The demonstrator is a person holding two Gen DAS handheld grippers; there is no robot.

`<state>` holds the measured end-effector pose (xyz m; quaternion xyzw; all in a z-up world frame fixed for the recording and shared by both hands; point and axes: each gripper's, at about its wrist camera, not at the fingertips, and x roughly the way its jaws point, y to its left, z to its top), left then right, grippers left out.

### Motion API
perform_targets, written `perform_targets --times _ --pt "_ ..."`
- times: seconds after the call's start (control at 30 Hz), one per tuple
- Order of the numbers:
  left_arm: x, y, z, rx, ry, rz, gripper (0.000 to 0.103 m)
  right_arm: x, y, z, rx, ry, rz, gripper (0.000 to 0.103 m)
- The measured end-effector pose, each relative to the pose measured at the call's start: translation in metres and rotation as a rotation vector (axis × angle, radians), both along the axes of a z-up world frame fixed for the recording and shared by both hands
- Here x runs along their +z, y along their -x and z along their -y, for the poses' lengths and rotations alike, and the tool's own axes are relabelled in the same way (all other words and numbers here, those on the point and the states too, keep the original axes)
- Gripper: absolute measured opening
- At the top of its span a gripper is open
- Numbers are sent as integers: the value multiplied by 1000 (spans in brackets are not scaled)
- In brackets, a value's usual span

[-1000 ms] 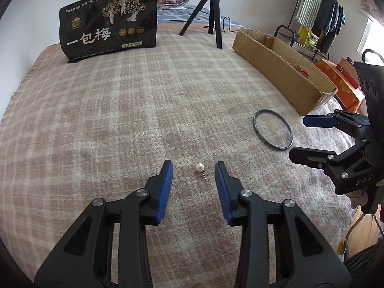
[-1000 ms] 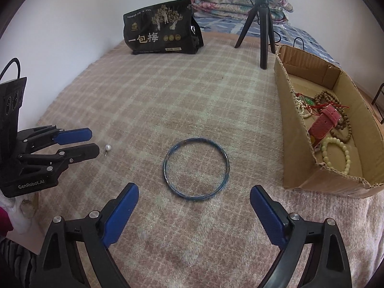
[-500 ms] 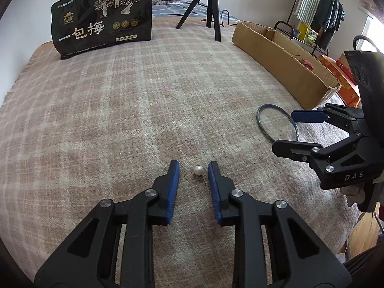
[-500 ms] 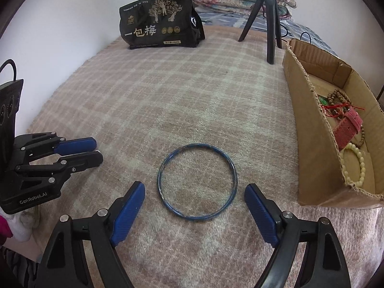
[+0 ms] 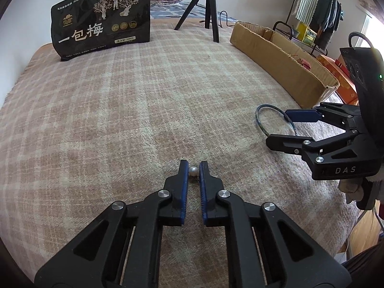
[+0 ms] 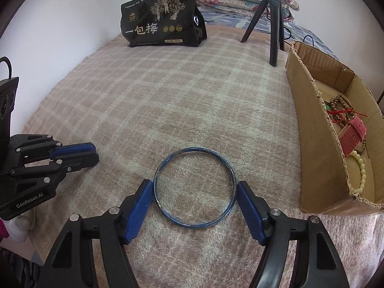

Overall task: Organize jewelry
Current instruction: 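Close the left tool on the second pearl bead while the right tool grasps the dark blue bangle, then carry the pearl bead in the left tool while the right tool carries the bangle over the box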

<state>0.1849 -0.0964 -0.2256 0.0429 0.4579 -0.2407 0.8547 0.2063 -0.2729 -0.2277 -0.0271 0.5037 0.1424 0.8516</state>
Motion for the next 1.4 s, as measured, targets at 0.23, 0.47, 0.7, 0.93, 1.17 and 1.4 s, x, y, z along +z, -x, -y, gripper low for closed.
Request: perform_targets --times 0.23,0.47,0.7,0.93,1.17,1.4 --pt "10 4 -4 13 5 18 7 8 7 4 -6 -20 8 73" --pt "22 9 -6 24 16 39 7 23 17 8 -12 -31 39 73" --pt "39 9 -2 22 26 73 7 48 32 22 -30 -31 89 73" --pt "57 8 6 12 40 109 7 68 45 46 -69 -23 121 73" --pt "73 4 21 -7 50 139 7 86 53 74 -115 4 152 73" --pt "86 -3 44 -37 63 164 7 95 56 105 -170 21 165 73"
